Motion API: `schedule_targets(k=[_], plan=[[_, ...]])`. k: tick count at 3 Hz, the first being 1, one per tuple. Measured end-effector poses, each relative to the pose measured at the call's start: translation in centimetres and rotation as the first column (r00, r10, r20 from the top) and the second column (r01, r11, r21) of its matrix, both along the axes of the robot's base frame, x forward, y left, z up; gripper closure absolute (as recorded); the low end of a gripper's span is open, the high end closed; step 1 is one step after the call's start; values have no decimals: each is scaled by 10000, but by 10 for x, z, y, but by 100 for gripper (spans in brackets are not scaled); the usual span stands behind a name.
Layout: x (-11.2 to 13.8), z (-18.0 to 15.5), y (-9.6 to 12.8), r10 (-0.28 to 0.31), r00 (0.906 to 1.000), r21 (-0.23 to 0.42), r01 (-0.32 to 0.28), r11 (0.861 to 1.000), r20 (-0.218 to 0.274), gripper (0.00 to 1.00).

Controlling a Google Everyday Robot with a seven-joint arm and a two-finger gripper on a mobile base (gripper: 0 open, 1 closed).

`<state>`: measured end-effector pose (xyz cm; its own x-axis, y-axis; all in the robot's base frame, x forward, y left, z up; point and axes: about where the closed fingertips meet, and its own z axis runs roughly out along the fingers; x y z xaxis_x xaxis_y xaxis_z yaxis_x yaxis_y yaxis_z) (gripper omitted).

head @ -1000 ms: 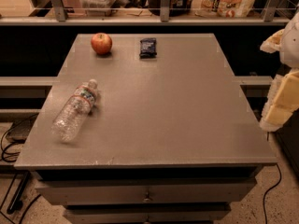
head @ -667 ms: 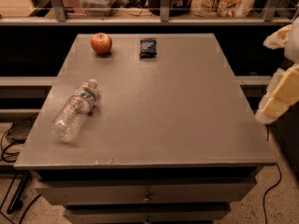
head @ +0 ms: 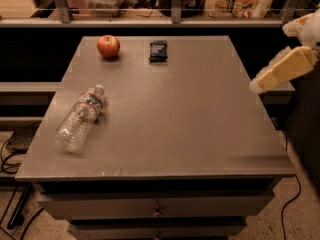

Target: Pick rxbar blueberry

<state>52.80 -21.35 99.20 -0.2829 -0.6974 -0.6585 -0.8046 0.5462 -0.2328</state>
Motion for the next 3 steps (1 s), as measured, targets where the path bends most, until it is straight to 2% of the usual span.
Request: schedule_targets(k=[1,2,3], plan=[[35,1,11,-222,9996,836,207,9963,167,0],[84,-2,46,-44,9999,1467,29,9892,97,0],[86,-3,46,-87,9999,1524,76,9883,68,0]])
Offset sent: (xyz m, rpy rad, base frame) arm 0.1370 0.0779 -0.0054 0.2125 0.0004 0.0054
